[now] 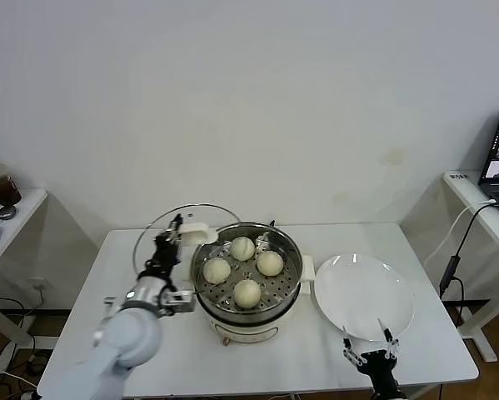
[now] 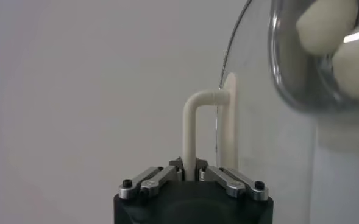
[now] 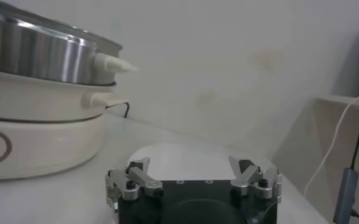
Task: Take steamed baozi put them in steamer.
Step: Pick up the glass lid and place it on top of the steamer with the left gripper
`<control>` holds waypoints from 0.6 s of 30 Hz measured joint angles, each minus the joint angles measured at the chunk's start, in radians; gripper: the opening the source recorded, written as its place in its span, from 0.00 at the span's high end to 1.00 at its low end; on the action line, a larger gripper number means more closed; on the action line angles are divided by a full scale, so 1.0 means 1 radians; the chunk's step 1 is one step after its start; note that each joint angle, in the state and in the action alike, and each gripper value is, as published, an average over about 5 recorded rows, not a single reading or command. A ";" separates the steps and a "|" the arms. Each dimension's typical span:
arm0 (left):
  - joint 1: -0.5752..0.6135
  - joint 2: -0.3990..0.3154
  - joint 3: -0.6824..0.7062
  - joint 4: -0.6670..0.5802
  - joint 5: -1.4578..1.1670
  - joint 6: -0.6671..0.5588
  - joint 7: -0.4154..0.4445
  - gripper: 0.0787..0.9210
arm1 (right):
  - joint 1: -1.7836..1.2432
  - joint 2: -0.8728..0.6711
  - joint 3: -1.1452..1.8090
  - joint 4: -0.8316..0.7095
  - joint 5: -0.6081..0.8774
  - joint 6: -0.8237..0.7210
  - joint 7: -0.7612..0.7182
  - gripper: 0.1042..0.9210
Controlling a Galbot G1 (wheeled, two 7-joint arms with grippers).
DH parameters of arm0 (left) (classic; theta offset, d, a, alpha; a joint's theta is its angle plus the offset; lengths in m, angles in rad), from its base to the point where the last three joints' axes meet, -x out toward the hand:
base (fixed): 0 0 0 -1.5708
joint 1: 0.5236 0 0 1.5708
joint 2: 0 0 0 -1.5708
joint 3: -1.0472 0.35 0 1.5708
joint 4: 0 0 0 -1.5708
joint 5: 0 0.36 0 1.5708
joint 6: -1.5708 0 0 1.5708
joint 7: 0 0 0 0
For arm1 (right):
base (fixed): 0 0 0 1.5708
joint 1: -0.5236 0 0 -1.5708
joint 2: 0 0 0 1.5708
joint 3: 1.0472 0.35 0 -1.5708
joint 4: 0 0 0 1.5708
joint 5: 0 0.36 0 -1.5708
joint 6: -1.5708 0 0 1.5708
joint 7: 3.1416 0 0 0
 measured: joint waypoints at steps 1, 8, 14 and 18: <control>-0.015 -0.012 0.020 0.005 0.018 0.009 0.015 0.89 | 0.002 0.001 0.000 -0.003 -0.003 0.000 0.002 0.12; -0.070 -0.103 0.121 0.039 0.141 0.050 0.093 0.89 | 0.006 0.003 0.001 -0.009 -0.016 0.005 0.007 0.12; -0.077 -0.175 0.159 0.060 0.215 0.061 0.114 0.89 | 0.006 0.004 0.001 -0.008 -0.023 0.009 0.008 0.12; -0.067 -0.206 0.174 0.062 0.247 0.064 0.119 0.89 | 0.005 0.004 -0.001 -0.008 -0.028 0.010 0.009 0.12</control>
